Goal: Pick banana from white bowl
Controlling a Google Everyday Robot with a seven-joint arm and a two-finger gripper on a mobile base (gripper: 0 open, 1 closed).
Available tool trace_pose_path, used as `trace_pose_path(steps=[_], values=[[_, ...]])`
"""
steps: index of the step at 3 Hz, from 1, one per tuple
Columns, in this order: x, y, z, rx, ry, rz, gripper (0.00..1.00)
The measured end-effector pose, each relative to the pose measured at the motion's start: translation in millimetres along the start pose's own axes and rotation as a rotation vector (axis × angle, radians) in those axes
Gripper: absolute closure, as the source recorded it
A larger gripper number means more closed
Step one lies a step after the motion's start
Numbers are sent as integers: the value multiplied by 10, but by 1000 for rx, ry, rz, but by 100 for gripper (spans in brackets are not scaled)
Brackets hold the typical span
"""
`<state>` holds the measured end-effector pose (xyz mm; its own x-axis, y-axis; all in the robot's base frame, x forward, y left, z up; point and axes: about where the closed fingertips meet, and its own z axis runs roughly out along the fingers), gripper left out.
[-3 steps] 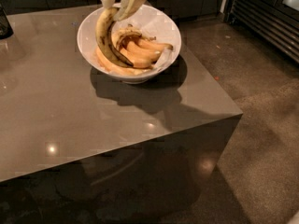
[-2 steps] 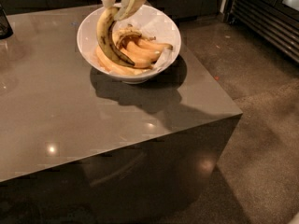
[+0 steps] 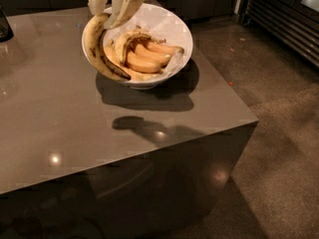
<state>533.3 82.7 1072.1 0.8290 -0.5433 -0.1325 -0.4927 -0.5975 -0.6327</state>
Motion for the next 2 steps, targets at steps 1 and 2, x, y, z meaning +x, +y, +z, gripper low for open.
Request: trace_pose_path(steps=[1,2], values=[[-166,49,65,-6,-33,5,100],[-373,230,224,-21,-104,27,100]])
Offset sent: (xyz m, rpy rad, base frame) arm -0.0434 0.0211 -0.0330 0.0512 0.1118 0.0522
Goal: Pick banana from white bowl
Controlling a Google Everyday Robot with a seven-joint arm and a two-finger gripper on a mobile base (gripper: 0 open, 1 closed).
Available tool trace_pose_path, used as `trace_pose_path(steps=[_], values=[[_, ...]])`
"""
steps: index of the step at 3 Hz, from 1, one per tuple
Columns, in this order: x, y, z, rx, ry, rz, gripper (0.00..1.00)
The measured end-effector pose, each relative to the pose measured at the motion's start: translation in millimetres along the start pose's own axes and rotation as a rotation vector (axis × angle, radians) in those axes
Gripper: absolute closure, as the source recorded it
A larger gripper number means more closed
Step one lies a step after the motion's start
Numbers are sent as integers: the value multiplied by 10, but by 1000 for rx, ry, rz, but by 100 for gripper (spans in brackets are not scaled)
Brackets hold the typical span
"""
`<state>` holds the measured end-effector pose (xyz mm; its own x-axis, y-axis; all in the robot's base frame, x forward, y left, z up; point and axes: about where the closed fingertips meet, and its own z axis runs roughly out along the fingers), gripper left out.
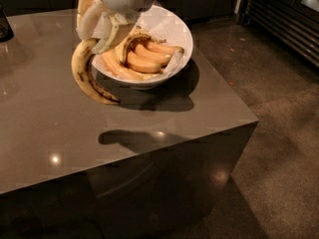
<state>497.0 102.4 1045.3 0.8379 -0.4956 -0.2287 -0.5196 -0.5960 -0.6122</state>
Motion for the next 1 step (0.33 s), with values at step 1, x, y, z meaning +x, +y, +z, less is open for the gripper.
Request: trace_pose_path(steps=[1], values=[[-1,1,3,-1,-1,0,100]])
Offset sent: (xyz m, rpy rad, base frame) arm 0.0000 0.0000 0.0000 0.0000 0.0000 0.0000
